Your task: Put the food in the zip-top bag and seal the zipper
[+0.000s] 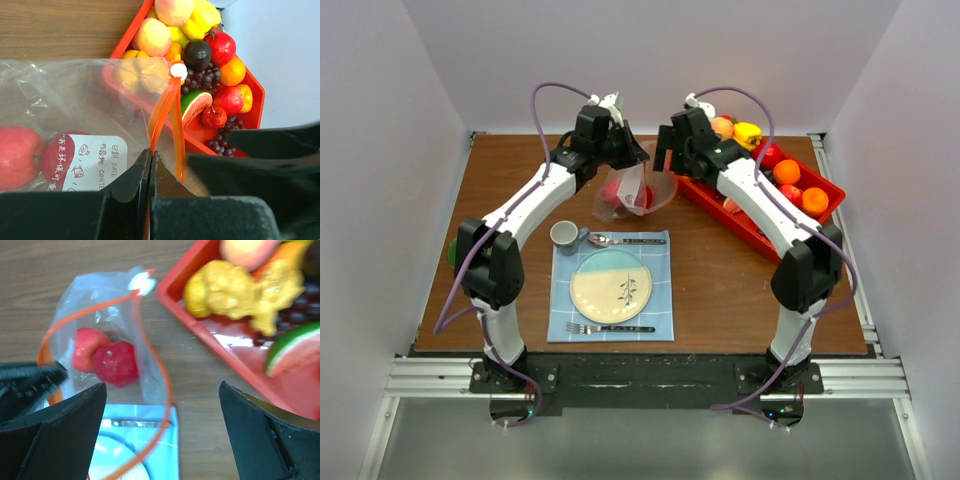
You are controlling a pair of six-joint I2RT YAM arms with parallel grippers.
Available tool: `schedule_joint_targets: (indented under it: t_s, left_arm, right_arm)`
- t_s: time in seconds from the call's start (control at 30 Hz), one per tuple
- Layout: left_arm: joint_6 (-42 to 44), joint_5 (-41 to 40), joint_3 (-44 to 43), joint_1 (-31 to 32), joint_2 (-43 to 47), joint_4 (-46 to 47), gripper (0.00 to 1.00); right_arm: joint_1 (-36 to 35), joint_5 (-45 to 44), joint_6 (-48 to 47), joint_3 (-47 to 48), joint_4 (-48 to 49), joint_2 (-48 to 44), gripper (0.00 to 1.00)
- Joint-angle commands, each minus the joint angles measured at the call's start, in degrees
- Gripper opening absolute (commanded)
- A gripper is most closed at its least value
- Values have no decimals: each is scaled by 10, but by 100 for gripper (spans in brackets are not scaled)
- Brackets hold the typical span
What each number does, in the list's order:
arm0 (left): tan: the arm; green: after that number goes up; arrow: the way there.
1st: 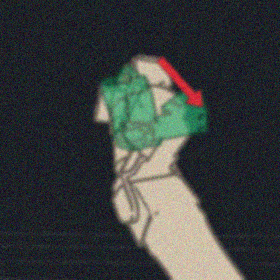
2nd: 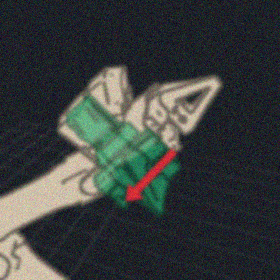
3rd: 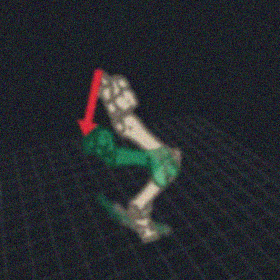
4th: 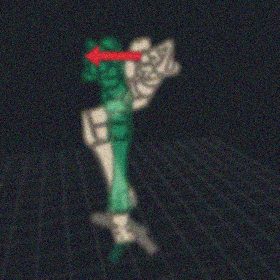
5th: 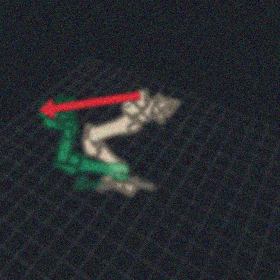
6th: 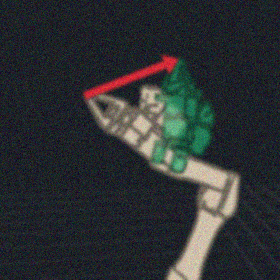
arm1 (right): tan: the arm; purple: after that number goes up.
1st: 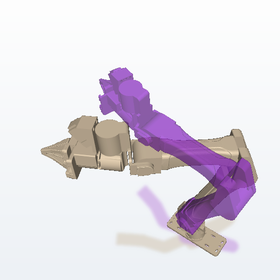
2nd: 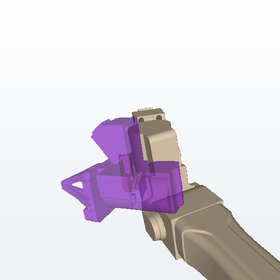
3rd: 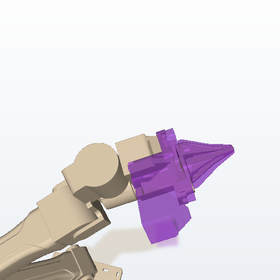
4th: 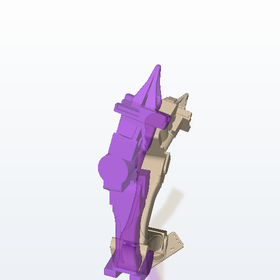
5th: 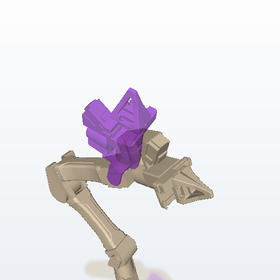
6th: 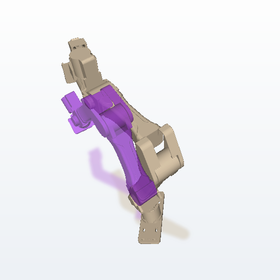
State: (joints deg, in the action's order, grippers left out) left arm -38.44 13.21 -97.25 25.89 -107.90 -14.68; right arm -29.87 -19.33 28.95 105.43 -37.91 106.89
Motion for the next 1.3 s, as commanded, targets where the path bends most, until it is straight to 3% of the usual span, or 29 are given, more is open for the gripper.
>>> schedule_joint_targets:
  t_s: [0.0,0.2,0.37,0.63,0.93,1.27]
  left_arm:
    - [-6,-4,-29,-3,4,20,0]
    - [-18,8,-22,-3,1,38,0]
    - [-20,11,-14,-3,1,47,0]
    - [-21,16,-16,-3,-2,48,0]
    - [-18,16,-16,-3,-5,47,0]
    - [-12,12,-24,-3,-6,39,0]
  right_arm:
    - [79,-20,-13,-63,-9,-121,99]
    - [181,-8,-22,-140,-2,-154,98]
    - [237,-30,-28,-169,-7,-128,98]
    - [254,-62,-26,-211,22,-64,95]
    - [257,-72,-21,-202,44,24,84]
    - [256,-102,-17,-213,52,38,75]
